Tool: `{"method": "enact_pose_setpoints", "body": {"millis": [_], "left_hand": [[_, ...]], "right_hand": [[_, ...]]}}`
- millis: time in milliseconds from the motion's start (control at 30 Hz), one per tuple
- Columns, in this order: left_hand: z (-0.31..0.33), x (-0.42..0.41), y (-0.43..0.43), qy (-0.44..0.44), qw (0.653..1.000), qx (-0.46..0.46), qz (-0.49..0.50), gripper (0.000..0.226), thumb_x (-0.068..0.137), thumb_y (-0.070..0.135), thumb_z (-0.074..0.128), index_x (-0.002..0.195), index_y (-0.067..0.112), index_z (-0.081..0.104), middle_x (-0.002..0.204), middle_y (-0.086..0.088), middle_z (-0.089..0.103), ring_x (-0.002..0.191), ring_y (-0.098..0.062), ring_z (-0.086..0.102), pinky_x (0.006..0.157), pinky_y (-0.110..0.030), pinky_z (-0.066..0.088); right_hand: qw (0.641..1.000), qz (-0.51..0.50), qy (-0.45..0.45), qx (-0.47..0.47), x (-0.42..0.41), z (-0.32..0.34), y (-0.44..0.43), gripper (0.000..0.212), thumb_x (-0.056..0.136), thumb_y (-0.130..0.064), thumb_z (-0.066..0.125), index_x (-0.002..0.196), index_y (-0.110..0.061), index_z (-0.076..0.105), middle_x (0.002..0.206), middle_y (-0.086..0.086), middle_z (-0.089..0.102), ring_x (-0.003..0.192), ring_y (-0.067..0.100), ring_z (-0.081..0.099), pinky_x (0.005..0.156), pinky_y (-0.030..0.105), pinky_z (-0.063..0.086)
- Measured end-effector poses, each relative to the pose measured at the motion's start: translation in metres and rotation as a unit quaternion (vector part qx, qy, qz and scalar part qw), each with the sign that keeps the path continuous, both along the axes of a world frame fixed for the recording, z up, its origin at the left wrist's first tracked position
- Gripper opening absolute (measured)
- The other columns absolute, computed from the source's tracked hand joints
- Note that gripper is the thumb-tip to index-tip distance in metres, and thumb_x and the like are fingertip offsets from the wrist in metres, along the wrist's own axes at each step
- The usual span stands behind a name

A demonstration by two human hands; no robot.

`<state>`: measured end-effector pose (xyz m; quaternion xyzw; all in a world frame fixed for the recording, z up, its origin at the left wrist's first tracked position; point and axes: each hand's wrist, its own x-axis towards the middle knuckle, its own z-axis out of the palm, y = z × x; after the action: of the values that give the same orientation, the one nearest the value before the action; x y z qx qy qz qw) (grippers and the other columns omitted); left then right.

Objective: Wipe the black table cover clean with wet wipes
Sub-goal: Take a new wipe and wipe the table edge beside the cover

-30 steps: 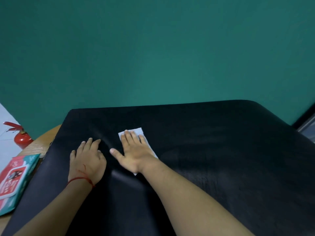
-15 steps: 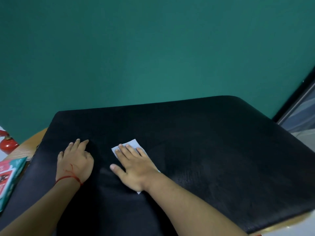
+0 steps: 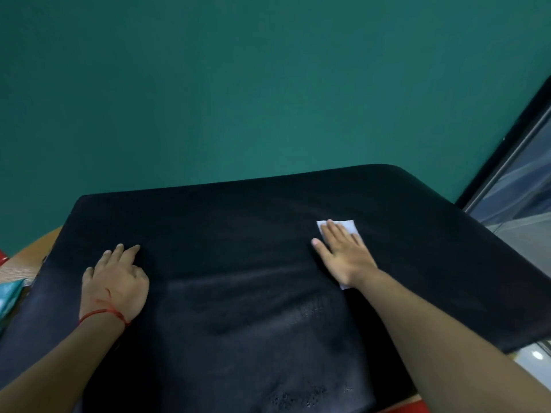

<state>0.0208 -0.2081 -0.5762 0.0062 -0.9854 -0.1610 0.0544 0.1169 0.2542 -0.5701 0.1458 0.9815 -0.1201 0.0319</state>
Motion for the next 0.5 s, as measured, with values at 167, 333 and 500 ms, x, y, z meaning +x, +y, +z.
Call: {"method": "enact_pose_setpoints", "body": {"millis": [167, 333, 500], "left_hand": [[0.001, 0.001, 0.001, -0.001, 1.0, -0.006, 0.0, 0.057, 0.102, 0.023, 0.037, 0.159, 0.024, 0.04, 0.17, -0.005, 0.03, 0.158, -0.026, 0.022, 0.128, -0.053, 0.017], [0.002, 0.0, 0.003, -0.008, 1.0, -0.021, 0.0, 0.058, 0.102, 0.028, 0.036, 0.16, 0.025, 0.039, 0.17, -0.005, 0.03, 0.157, -0.027, 0.023, 0.127, -0.055, 0.019], [0.003, 0.0, 0.008, -0.014, 0.998, -0.054, -0.031, 0.056, 0.105, 0.034, 0.033, 0.16, 0.026, 0.038, 0.169, -0.003, 0.032, 0.156, -0.029, 0.027, 0.125, -0.057, 0.023]], "right_hand": [[0.998, -0.063, 0.005, 0.014, 0.042, -0.003, 0.044, 0.086, 0.097, -0.076, 0.005, 0.17, -0.032, 0.003, 0.176, -0.016, -0.009, 0.16, 0.002, -0.014, 0.132, 0.039, -0.003], [0.993, -0.109, 0.003, 0.035, 0.076, -0.004, 0.05, 0.098, 0.088, -0.08, -0.006, 0.171, -0.028, 0.003, 0.177, -0.011, -0.009, 0.162, 0.008, -0.014, 0.132, 0.042, -0.001], [0.991, -0.126, -0.005, 0.051, 0.085, -0.003, 0.024, 0.093, 0.097, -0.079, 0.003, 0.17, -0.023, 0.002, 0.178, -0.006, -0.007, 0.163, 0.013, -0.01, 0.131, 0.044, 0.001]]}}
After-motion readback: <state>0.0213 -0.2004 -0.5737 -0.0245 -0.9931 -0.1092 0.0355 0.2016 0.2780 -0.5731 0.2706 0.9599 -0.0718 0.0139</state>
